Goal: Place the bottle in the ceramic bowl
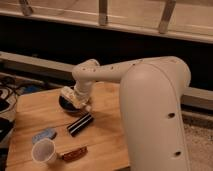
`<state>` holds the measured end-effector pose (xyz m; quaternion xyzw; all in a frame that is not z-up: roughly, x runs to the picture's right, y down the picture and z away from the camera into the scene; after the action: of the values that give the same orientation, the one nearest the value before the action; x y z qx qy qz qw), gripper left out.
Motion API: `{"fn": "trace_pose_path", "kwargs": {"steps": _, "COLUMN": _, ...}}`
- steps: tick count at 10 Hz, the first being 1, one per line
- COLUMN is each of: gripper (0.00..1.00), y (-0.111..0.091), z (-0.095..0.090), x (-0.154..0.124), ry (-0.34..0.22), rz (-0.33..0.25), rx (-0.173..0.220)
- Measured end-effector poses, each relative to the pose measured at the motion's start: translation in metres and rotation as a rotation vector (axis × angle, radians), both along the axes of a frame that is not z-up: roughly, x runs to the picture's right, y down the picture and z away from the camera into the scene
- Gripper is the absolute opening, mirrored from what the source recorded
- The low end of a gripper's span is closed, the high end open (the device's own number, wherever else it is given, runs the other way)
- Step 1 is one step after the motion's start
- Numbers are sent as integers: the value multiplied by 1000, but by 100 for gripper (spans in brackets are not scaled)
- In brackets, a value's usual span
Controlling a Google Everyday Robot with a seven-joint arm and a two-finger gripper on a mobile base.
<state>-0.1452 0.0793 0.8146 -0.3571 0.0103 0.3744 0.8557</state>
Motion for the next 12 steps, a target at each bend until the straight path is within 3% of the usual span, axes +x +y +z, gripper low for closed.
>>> {"fn": "trace_pose_path", "kwargs": {"steps": 2, "gripper": 22, "y": 4, "z": -1, "x": -12, "ry": 15, "rz": -35, "rx": 7}}
{"fn": "trace_pose_path", "kwargs": {"steps": 3, "gripper": 23, "y": 6, "z": 2, "x": -25, "ry": 15, "rz": -40, "rx": 8}}
{"fn": "trace_pose_path", "kwargs": {"steps": 5, "gripper": 23, "y": 7, "z": 5, "x": -21, "ry": 28, "rz": -53, "rx": 9}}
{"fn": "trace_pose_path", "kwargs": {"steps": 6, "gripper": 28, "y": 9, "z": 4, "x": -21, "ry": 29, "rz": -55, "rx": 7}}
{"fn": "trace_pose_path", "kwargs": {"steps": 8, "gripper": 44, "y": 9, "z": 2, "x": -19, "ry": 25, "rz": -48, "rx": 7}}
{"fn": "trace_pose_path", "kwargs": {"steps": 11, "gripper": 76, "y": 13, "z": 2, "x": -23, "ry": 22, "rz": -53, "rx": 6}}
{"fn": "trace_pose_path", "kwargs": {"steps": 12, "gripper": 81, "y": 13, "z": 2, "x": -21, "ry": 24, "rz": -52, "rx": 8}}
